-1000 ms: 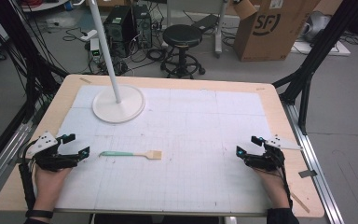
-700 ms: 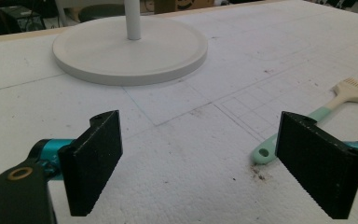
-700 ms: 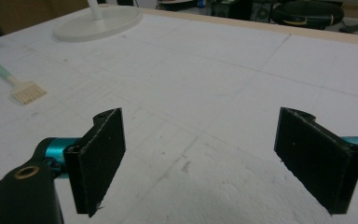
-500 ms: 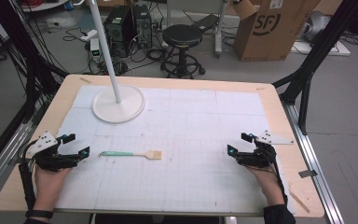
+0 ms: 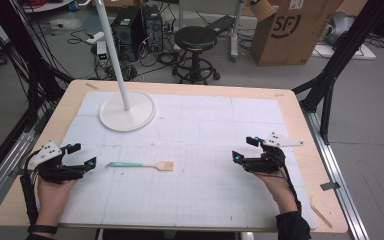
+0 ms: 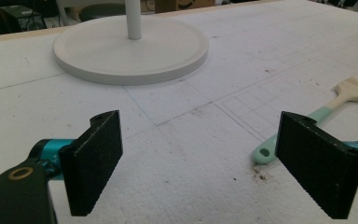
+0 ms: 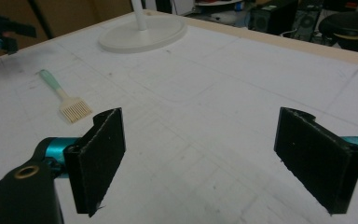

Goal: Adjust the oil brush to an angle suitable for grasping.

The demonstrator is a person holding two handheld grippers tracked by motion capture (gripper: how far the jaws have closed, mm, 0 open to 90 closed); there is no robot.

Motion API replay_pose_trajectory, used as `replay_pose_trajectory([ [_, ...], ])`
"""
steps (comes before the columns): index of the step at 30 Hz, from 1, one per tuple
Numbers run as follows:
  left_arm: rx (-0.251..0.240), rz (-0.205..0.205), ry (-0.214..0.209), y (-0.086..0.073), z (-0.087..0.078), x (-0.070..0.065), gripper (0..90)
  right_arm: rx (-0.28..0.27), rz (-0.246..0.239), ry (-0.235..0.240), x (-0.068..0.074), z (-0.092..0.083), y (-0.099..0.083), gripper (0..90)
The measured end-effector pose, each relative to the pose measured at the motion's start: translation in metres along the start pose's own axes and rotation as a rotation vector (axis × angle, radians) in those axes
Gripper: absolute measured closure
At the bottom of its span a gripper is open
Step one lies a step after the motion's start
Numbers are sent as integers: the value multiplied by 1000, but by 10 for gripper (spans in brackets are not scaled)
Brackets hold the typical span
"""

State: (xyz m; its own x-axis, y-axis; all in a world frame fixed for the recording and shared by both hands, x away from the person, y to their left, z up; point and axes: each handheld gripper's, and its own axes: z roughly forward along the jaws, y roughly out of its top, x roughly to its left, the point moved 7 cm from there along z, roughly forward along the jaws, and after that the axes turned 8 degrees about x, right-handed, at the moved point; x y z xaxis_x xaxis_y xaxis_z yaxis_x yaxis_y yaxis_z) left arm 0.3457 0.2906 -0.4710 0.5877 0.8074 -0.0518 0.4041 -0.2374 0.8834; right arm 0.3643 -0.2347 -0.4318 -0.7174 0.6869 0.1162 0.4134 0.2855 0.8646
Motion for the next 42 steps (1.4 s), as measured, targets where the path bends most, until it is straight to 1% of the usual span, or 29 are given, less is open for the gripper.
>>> replay_pose_trajectory([
  [4, 1, 0, -1, 0, 0, 0, 156, -4, -19, 27, 7, 9, 12, 155],
  [6, 1, 0, -2, 0, 0, 0, 156, 3, -29, 40, 11, 16, 19, 156],
  [11, 0, 0, -2, 0, 0, 0, 156, 14, -47, 74, 22, 30, 30, 156],
  [12, 0, 0, -1, 0, 0, 0, 156, 14, -47, 74, 22, 30, 30, 156],
  [13, 1, 0, -1, 0, 0, 0, 156, 18, -55, 83, 26, 34, 33, 156],
  [14, 0, 0, -2, 0, 0, 0, 156, 28, -74, 94, 32, 41, 37, 156],
  [15, -1, -1, -1, 0, 0, 0, 156, 28, -74, 94, 32, 41, 37, 156],
  [16, 0, 0, -2, 0, 0, 0, 156, 34, -82, 106, 37, 45, 40, 156],
  [17, 0, 0, -2, 0, 0, 0, 156, 45, -113, 121, 46, 55, 46, 156],
  [18, 0, 0, -3, 0, 0, 0, 156, 45, -113, 121, 46, 55, 46, 156],
  [20, 0, 0, -3, 0, 0, 0, 157, 57, -126, 140, 55, 64, 51, 156],
  [21, -1, 0, -3, 0, 0, 0, 157, 67, -142, 155, 62, 73, 55, 156],
  [22, 0, 0, -4, 0, 0, 0, 157, 67, -142, 155, 62, 73, 55, 156],
  [23, -1, 0, -3, 0, 0, 0, 156, 79, -157, 170, 70, 83, 58, 156],
  [24, 0, 1, -3, 0, 0, 0, 157, 87, -163, 178, 74, 87, 60, 156],
  [25, 0, 2, -4, 0, 0, -1, 157, 87, -163, 178, 74, 87, 60, 156],
  [26, -1, 3, -4, 0, 0, -1, 157, 99, -182, 191, 82, 97, 62, 156],
  [27, 0, 2, -4, 0, 0, -1, 157, 99, -182, 191, 82, 97, 62, 156],
  [28, 0, 2, -4, 0, 0, -1, 157, 107, -191, 197, 85, 101, 63, 156],
  [29, 0, 2, -4, 0, 0, -1, 157, 120, -206, 213, 94, 109, 64, 158],
  [30, 0, 2, -4, 0, 0, -1, 156, 125, -219, 220, 98, 113, 65, 165],
  [31, -1, 2, -4, 0, 0, -1, 156, 125, -219, 220, 98, 113, 65, 165],
  [34, 1, 4, -4, 0, 0, -1, 157, 137, -248, 241, 109, 125, 68, 165],
  [35, 1, 4, -4, 0, 0, -1, 157, 151, -253, 254, 117, 133, 68, 166],
  [38, 2, 7, -4, 0, 0, -1, 157, 175, -262, 275, 126, 145, 68, 173],
  [40, 2, 7, -4, 0, 0, -1, 156, 194, -267, 300, 133, 153, 66, 187],
  [42, 2, 7, -4, 0, 0, -1, 157, 209, -278, 310, 139, 160, 64, 187],
])
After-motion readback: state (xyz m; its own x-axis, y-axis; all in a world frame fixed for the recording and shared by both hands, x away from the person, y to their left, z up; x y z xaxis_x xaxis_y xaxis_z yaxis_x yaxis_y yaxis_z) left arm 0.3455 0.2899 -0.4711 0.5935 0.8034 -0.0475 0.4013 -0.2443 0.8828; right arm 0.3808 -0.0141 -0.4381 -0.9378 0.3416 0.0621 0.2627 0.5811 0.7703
